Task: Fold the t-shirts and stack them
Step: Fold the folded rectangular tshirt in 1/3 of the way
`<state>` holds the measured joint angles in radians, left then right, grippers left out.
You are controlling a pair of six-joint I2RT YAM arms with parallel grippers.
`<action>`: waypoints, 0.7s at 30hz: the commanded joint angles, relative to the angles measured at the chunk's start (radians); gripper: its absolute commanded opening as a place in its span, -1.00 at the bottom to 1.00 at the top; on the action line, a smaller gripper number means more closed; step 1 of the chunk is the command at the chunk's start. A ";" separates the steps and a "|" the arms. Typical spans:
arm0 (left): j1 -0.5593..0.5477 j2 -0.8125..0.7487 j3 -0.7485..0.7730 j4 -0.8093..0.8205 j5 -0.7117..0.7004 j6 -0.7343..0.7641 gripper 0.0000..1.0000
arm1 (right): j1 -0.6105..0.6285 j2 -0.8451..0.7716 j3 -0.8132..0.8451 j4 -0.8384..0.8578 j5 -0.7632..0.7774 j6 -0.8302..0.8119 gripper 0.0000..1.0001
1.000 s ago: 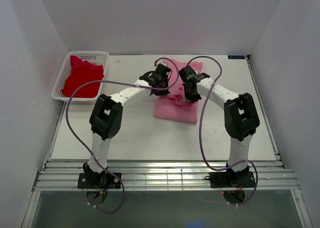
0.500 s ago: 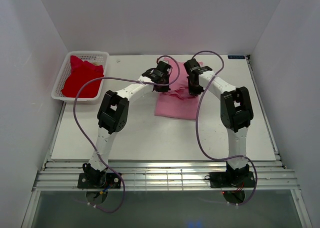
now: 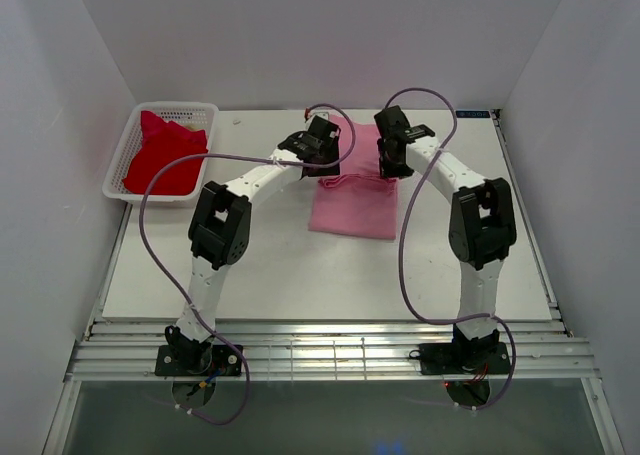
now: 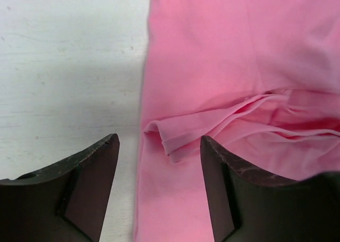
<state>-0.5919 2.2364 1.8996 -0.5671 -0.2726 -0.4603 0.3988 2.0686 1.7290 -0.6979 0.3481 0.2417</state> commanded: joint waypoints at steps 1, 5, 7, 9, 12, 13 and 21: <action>-0.012 -0.193 -0.034 0.044 -0.053 -0.027 0.47 | -0.002 -0.168 -0.008 0.054 -0.053 -0.039 -0.17; -0.077 -0.248 -0.153 0.104 -0.013 -0.066 0.13 | 0.005 -0.183 -0.071 0.054 -0.168 -0.022 -0.30; -0.126 -0.250 -0.189 0.128 0.028 -0.087 -0.70 | 0.005 -0.174 -0.114 0.083 -0.246 -0.009 -0.80; -0.154 -0.244 -0.244 0.147 0.068 -0.132 -1.00 | 0.005 -0.160 -0.138 0.104 -0.303 0.001 -0.85; -0.198 -0.219 -0.309 0.190 0.131 -0.178 -1.00 | 0.006 -0.116 -0.131 0.132 -0.403 0.021 -0.85; -0.204 -0.212 -0.322 0.205 0.154 -0.185 -1.00 | 0.006 -0.093 -0.125 0.136 -0.429 0.027 -0.85; -0.224 -0.152 -0.433 0.276 0.194 -0.169 -1.00 | 0.006 -0.007 -0.065 0.169 -0.523 0.050 -0.84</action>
<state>-0.8246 2.1075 1.4887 -0.3435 -0.0959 -0.6296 0.4015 2.0583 1.6085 -0.5793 -0.0971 0.2684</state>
